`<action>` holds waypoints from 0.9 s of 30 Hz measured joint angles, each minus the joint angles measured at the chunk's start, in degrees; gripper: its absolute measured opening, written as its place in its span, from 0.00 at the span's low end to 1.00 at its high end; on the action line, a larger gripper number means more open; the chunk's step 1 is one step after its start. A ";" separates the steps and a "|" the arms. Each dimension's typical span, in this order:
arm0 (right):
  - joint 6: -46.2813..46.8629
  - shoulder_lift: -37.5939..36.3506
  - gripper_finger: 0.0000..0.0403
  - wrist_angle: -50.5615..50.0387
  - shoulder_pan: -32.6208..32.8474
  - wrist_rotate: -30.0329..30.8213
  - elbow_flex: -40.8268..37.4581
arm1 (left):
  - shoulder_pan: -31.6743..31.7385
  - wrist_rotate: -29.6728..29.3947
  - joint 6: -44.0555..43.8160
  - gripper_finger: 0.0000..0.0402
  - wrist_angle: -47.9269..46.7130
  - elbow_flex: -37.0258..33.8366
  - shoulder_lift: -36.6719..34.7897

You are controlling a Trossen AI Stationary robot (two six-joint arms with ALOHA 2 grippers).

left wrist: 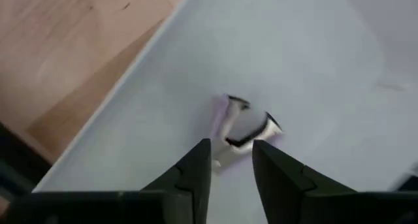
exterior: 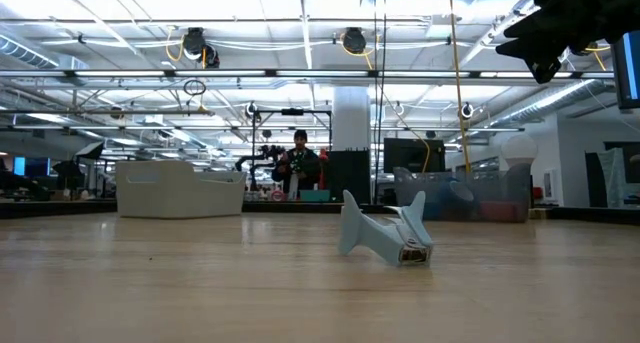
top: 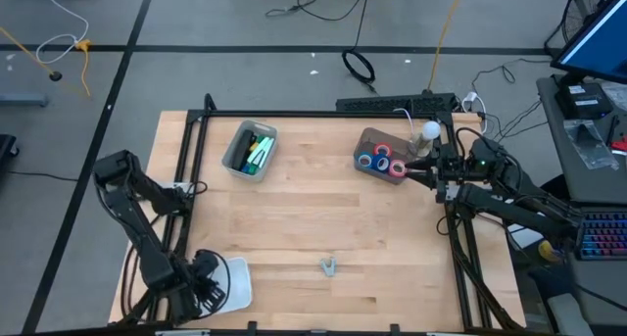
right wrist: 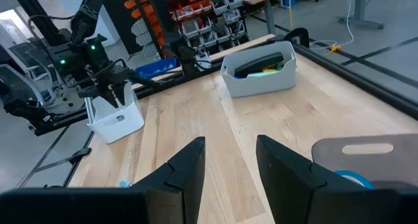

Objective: Pick and place Stapler, Stapler remover, tape
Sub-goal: Put the light blue staple remover into the white bin

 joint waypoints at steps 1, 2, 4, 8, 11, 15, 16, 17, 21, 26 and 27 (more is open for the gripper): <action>0.02 0.00 0.32 0.37 -0.02 -0.02 0.00 | -0.01 -0.04 -0.66 0.29 -0.07 0.00 -1.05; 0.02 0.00 0.32 0.66 -0.02 -0.02 -0.01 | -0.01 -0.31 -1.27 0.29 -0.17 0.00 -2.21; 0.02 0.00 0.32 1.20 -0.02 -0.02 0.00 | -0.01 -1.15 -1.81 0.29 -0.15 0.00 -4.83; 1.58 0.00 0.32 2.04 -0.02 -0.04 0.00 | 0.11 -3.67 -2.74 0.27 -0.04 0.00 -10.73; 7.98 0.26 0.32 2.35 0.00 -0.14 0.00 | 0.11 -7.77 -2.72 0.26 0.04 0.00 -14.77; 14.68 2.09 0.32 5.51 0.47 -7.21 0.00 | 0.08 -19.09 -0.08 0.27 0.43 0.00 -19.58; 15.70 2.82 0.32 7.72 1.02 -9.40 -0.02 | 0.07 -23.44 1.50 0.27 0.46 0.00 -20.60; 16.82 3.66 0.32 10.45 1.84 -10.69 0.00 | 0.08 -28.40 3.46 0.27 0.46 0.00 -21.62; 20.12 8.02 0.32 22.94 6.66 -10.55 0.00 | 0.11 -47.52 12.41 0.27 0.44 0.02 -24.82; 23.47 14.54 0.32 31.49 14.37 -9.75 0.04 | 0.11 -59.22 19.66 0.27 -1.93 0.02 -27.52; 23.93 15.89 0.32 32.28 16.15 -8.90 0.04 | 0.11 -60.32 19.78 0.27 -3.14 0.02 -27.90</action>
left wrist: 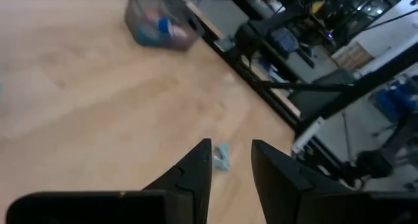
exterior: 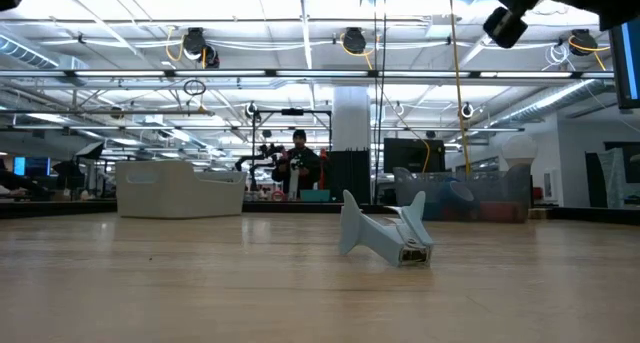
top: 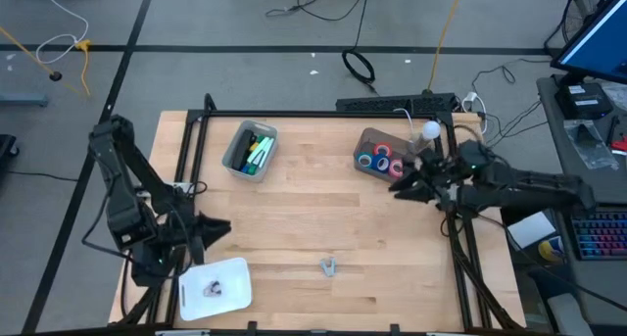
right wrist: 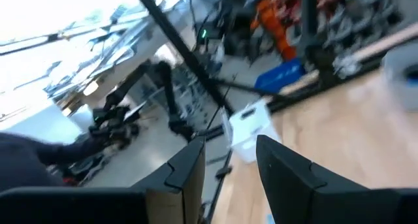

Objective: Pick and place Stapler, Stapler remover, tape
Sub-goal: Put the light blue staple remover into the white bin

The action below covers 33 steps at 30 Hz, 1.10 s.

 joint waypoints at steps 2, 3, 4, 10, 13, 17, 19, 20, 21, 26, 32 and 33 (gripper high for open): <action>0.13 2.40 0.32 0.48 3.66 1.86 0.33 | 0.04 -0.92 -0.12 0.27 -2.73 0.00 -0.68; 0.06 3.68 0.32 0.36 5.58 3.16 0.79 | 0.04 -1.00 -0.52 0.27 -4.27 0.00 -0.97; -0.07 4.87 0.32 0.29 7.43 4.51 1.46 | 0.04 -1.02 -1.24 0.27 -5.79 0.00 -1.28; -3.06 12.24 0.32 -4.83 18.12 13.45 8.89 | 0.04 0.12 -3.79 0.27 -13.10 0.00 -3.00; -4.06 16.68 0.32 -11.31 22.95 18.55 14.09 | 0.04 0.43 -4.69 0.27 -16.30 0.00 -3.49; -2.60 24.17 0.32 -20.58 28.49 24.89 20.85 | 0.04 1.65 -4.55 0.27 -19.15 0.00 -4.74; -0.84 28.31 0.32 -23.05 30.73 26.70 23.80 | 0.04 2.61 -4.18 0.27 -20.29 0.00 -5.37; 0.15 30.48 0.32 -23.72 31.80 27.29 25.30 | 0.04 2.96 -3.58 0.27 -20.54 0.00 -5.73; 1.21 32.66 0.32 -24.35 32.74 27.33 26.70 | 0.04 3.02 -2.83 0.27 -20.64 -0.07 -6.17; 6.90 43.71 0.32 -25.51 36.28 27.21 32.42 | -0.01 3.44 0.81 0.27 -19.78 -2.36 -9.84; 17.53 52.90 0.32 -26.47 38.51 26.46 35.75 | -1.03 5.01 2.22 0.27 -16.02 -8.95 -16.16; 19.01 53.86 0.32 -26.31 38.60 25.60 35.84 | -1.29 5.04 2.34 0.27 -14.75 -10.29 -17.36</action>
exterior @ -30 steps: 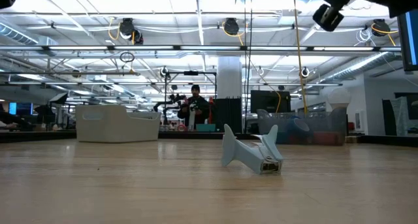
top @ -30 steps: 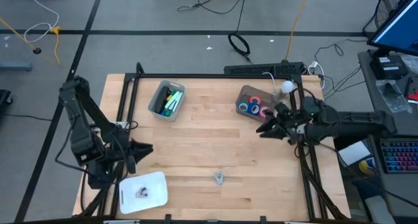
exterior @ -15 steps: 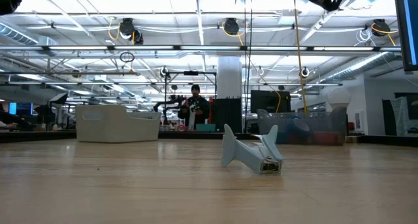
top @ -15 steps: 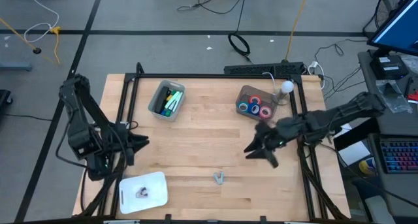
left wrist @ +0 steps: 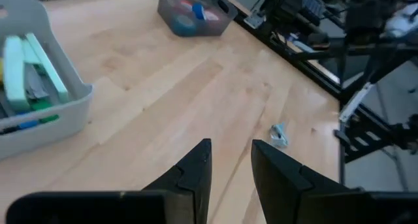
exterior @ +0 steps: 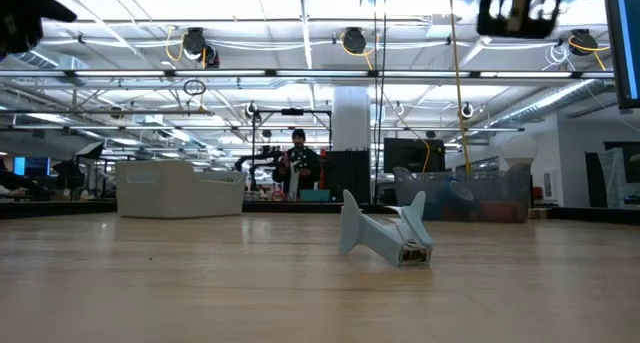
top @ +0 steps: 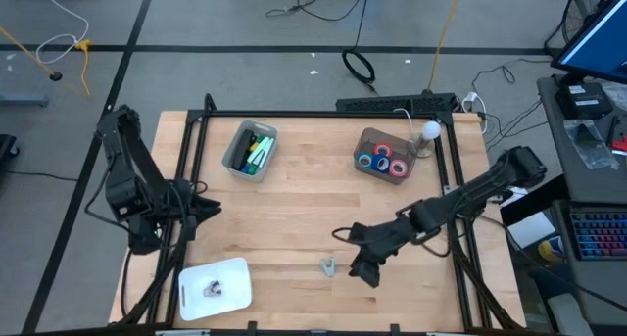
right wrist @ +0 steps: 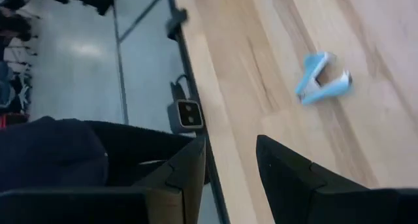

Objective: Pick and place Stapler, Stapler remover, tape
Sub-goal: Put the light blue staple remover into the white bin

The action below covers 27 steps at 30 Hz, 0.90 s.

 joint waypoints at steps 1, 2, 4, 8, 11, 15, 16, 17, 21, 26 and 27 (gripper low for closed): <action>1.62 0.77 0.32 -0.21 0.02 -0.66 0.00 | -0.25 0.00 0.48 0.27 1.35 -1.30 -1.21; 3.09 1.55 0.32 -0.30 0.01 -1.54 0.02 | -0.43 0.03 1.24 0.27 2.59 -2.54 -2.30; 5.79 3.03 0.32 -0.64 -0.09 -2.83 0.11 | -0.70 0.07 2.89 0.27 4.91 -4.64 -4.22; 13.55 5.70 0.32 -0.64 -0.23 -3.06 0.09 | -0.70 0.48 7.07 0.27 5.91 -7.38 -7.02; 19.68 7.59 0.32 0.44 -0.51 -2.10 0.09 | -0.70 0.82 10.71 0.27 5.49 -8.22 -9.91; 25.15 9.28 0.32 3.80 -0.63 3.95 0.09 | -0.70 1.45 18.55 0.27 5.60 -8.31 -14.90; 26.62 9.64 0.32 4.30 -0.61 4.69 0.09 | -0.70 2.50 20.44 0.27 5.66 -8.31 -16.30; 28.17 10.05 0.32 4.11 -0.63 5.24 0.09 | -0.70 3.78 22.26 0.27 5.65 -8.31 -17.69; 35.30 11.69 0.32 3.76 -0.01 8.36 0.05 | -0.70 5.48 29.96 0.27 5.63 -8.31 -22.77; 42.39 13.92 0.32 4.70 0.83 11.72 0.05 | -0.70 5.49 37.53 0.27 5.52 -8.31 -28.26; 43.35 14.45 0.32 5.23 0.83 12.32 0.05 | -0.70 5.53 38.73 0.27 5.52 -8.31 -29.11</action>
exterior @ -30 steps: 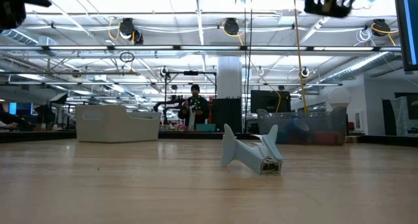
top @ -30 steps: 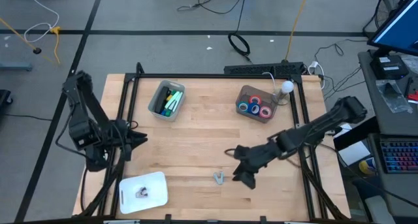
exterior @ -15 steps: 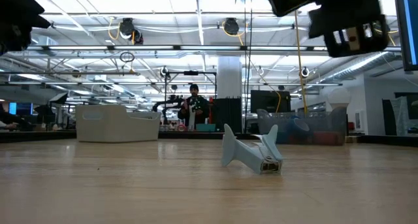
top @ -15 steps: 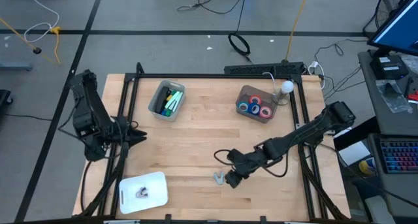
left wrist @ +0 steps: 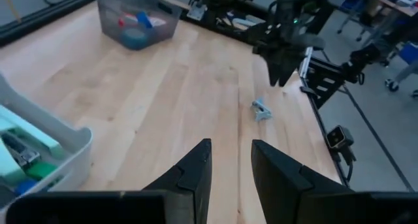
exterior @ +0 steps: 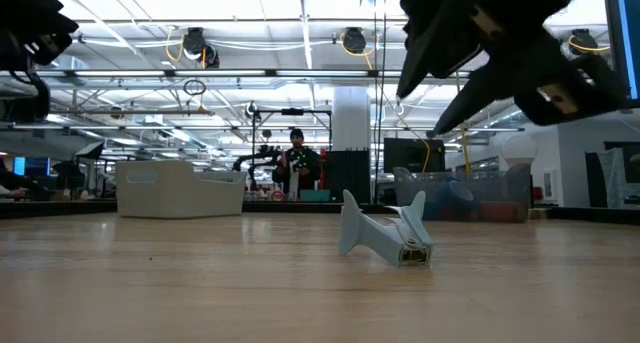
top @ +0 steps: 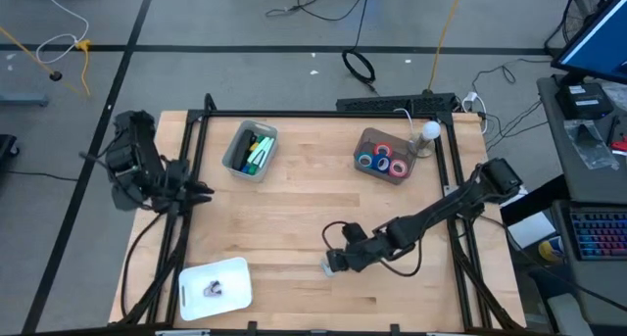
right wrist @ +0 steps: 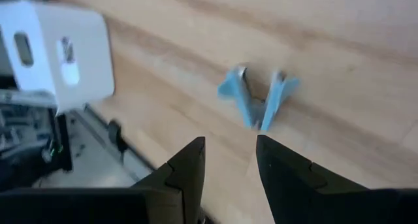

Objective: Pick and place Stapler, Stapler remover, tape
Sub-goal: Put the light blue staple remover into the white bin

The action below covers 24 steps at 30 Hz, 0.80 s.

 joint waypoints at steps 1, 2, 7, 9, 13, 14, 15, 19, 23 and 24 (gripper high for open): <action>0.41 0.46 0.32 0.13 0.00 0.78 0.00 | 0.00 0.07 0.92 0.27 -0.06 0.00 -0.72; 0.78 0.92 0.32 0.14 -0.02 1.39 0.00 | 0.00 0.05 1.82 0.27 -0.05 0.00 -1.32; 3.32 3.74 0.32 0.51 -0.61 0.97 0.00 | 0.00 0.41 4.69 0.27 -0.08 0.00 -3.14; 3.67 4.31 0.32 0.55 -0.68 0.95 0.00 | 0.00 0.63 5.34 0.27 -0.09 0.00 -3.20; 4.86 4.28 0.32 0.00 -0.70 1.14 0.00 | 0.00 1.51 6.02 0.27 -0.11 0.00 -3.20; 5.01 4.28 0.32 -0.48 -0.70 1.18 0.00 | 0.00 1.51 6.16 0.27 -0.13 0.00 -3.22; 5.03 4.30 0.32 -0.95 -0.68 1.18 0.00 | 0.00 1.51 6.28 0.27 -0.13 0.00 -3.22; 5.07 4.28 0.32 -0.70 -0.70 1.10 0.00 | 0.00 1.56 6.71 0.27 -0.13 0.00 -3.22; 5.05 4.30 0.32 -1.59 -0.70 1.34 0.00 | 0.00 1.72 6.73 0.27 -0.13 0.00 -3.22; 5.00 4.30 0.32 -1.67 -0.70 1.31 0.00 | 0.00 1.80 6.80 0.27 -0.13 0.00 -3.22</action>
